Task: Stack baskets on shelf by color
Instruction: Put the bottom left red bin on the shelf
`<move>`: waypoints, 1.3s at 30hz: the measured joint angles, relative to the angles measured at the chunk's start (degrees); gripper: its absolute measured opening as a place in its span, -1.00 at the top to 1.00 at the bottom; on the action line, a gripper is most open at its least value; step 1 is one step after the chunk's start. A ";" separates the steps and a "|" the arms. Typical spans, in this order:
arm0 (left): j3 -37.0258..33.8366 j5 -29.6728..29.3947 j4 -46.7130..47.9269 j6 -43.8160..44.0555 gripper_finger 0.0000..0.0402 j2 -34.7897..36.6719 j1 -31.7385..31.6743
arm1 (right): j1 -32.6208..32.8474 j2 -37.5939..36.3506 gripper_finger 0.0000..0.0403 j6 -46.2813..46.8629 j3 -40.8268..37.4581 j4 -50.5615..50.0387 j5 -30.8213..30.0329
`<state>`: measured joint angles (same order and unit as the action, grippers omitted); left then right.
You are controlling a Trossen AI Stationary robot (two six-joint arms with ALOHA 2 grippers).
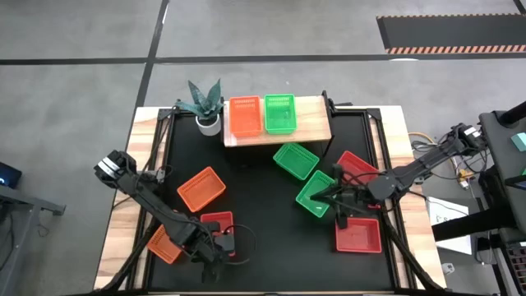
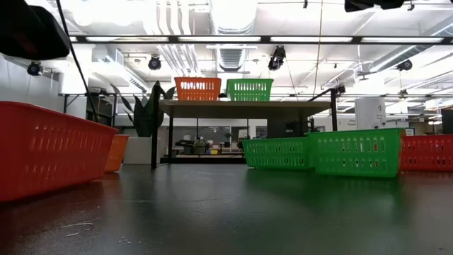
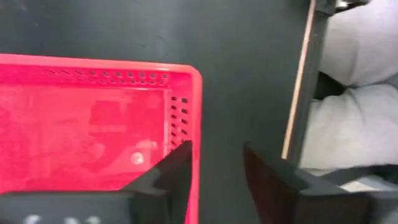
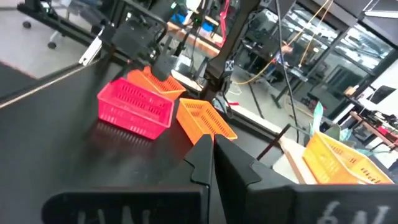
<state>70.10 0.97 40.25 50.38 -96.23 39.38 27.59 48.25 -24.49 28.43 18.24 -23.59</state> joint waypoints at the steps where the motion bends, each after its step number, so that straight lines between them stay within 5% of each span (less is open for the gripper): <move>1: -0.15 -0.45 -0.02 -0.44 0.28 -0.15 0.00 | 0.02 -0.88 0.96 0.10 -0.49 0.07 0.00; 5: -0.30 -0.65 0.30 -1.45 0.14 -1.04 0.00 | 0.02 -3.08 0.96 0.46 -1.21 -0.07 0.01; 12: -1.01 -0.74 0.91 -1.29 0.22 -4.64 0.00 | 0.02 -2.80 0.96 0.46 -1.23 -0.84 0.02; 17: -1.24 -0.74 0.92 -1.44 0.46 -6.31 0.00 | 0.02 -2.76 0.96 0.46 -1.23 -0.90 0.02; 22: -1.14 -0.96 1.08 -0.98 0.91 -6.04 0.04 | 0.02 -2.76 0.96 0.44 -1.23 -1.05 0.02; 26: 0.12 -1.09 1.52 -0.03 0.98 -5.37 0.01 | 0.02 -2.83 0.96 0.47 -1.23 -2.47 0.02; 39: 15.95 -7.92 5.80 -3.84 1.00 -5.09 -2.75 | -0.24 -7.06 0.96 -3.94 -5.20 1.82 4.30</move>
<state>86.05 -6.95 46.05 46.55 -101.32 36.62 27.35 41.20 -28.43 23.22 20.06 -19.30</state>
